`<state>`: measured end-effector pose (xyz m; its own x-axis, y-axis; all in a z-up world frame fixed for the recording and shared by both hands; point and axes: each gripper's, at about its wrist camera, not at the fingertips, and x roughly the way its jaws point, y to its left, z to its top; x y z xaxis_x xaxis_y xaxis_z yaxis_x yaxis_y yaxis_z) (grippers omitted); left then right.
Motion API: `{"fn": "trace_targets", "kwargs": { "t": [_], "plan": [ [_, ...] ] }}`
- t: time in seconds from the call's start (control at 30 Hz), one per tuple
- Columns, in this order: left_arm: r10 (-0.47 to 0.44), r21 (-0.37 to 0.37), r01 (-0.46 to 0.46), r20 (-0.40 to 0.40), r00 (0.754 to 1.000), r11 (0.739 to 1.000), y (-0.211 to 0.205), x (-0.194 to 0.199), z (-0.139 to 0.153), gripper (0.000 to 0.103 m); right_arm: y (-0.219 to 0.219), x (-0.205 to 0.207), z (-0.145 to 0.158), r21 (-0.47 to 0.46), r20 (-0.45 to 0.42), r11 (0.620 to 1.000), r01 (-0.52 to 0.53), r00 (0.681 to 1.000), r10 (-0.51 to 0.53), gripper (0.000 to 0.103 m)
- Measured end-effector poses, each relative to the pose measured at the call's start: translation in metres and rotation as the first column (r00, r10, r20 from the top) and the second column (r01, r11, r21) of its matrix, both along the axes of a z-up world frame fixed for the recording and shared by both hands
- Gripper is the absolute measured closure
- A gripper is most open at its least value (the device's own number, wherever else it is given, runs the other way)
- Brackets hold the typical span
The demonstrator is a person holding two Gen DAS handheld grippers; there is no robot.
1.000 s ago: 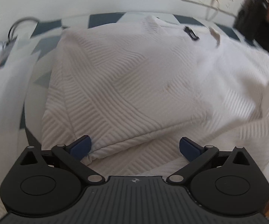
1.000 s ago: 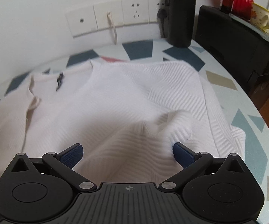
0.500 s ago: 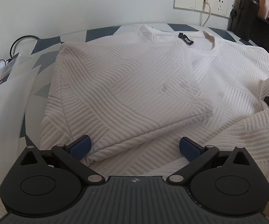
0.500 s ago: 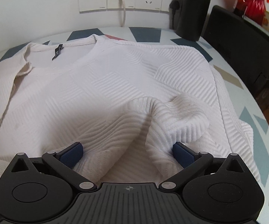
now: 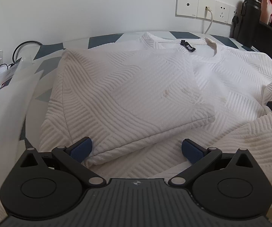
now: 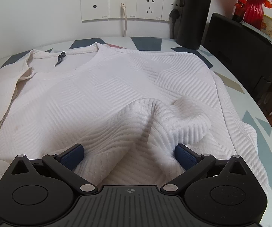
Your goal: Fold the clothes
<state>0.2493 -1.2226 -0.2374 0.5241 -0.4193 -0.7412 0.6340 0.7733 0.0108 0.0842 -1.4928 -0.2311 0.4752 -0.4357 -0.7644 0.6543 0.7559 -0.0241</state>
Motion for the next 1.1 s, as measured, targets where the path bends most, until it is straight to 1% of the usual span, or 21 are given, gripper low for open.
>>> {"fn": "trace_targets", "kwargs": {
  "t": [0.3, 0.5, 0.67, 0.7, 0.77, 0.83, 0.93, 1.03, 1.1],
  "plan": [
    [-0.004, -0.016, 0.005, 0.018, 1.000, 1.000, 0.002, -0.002, -0.001, 0.000, 0.003, 0.001, -0.001, -0.009, 0.007, 1.000, 0.019, 1.000, -0.019, 0.001],
    [-0.013, 0.082, 0.015, -0.028, 1.000, 0.997, -0.012, 0.006, 0.005, 0.000, 0.004, 0.001, -0.001, -0.012, 0.011, 1.000, 0.023, 1.000, -0.022, 0.001],
    [-0.016, 0.169, 0.028, -0.070, 0.997, 0.985, -0.024, 0.013, 0.011, 0.000, 0.004, 0.000, -0.002, -0.017, 0.019, 1.000, 0.025, 1.000, -0.025, 0.001],
    [-0.024, 0.175, 0.033, -0.056, 0.998, 0.984, -0.025, 0.011, 0.011, 0.000, 0.004, 0.000, -0.002, -0.018, 0.020, 1.000, 0.026, 0.999, -0.025, 0.001],
    [-0.040, 0.163, 0.040, -0.002, 0.999, 0.986, -0.026, 0.005, 0.009, 0.000, 0.005, -0.001, -0.003, -0.021, 0.024, 0.999, 0.027, 0.999, -0.026, 0.001],
    [-0.030, 0.129, 0.026, 0.030, 0.999, 0.991, -0.022, 0.001, 0.007, 0.000, 0.005, -0.001, -0.003, -0.023, 0.026, 0.999, 0.026, 0.999, -0.025, 0.001],
    [0.016, 0.082, -0.016, 0.002, 1.000, 0.997, -0.018, 0.003, 0.004, 0.000, 0.005, -0.001, -0.003, -0.024, 0.028, 0.999, 0.025, 0.999, -0.024, 0.001],
    [0.029, 0.057, -0.028, -0.018, 0.999, 0.998, -0.016, 0.006, 0.003, 0.000, 0.005, -0.001, -0.003, -0.028, 0.033, 0.999, 0.026, 0.999, -0.025, 0.001],
    [0.030, 0.057, -0.029, -0.028, 0.999, 0.998, -0.017, 0.007, 0.003, 0.000, 0.006, -0.001, -0.003, -0.031, 0.036, 0.999, 0.027, 0.999, -0.025, 0.001]
  ]
}}
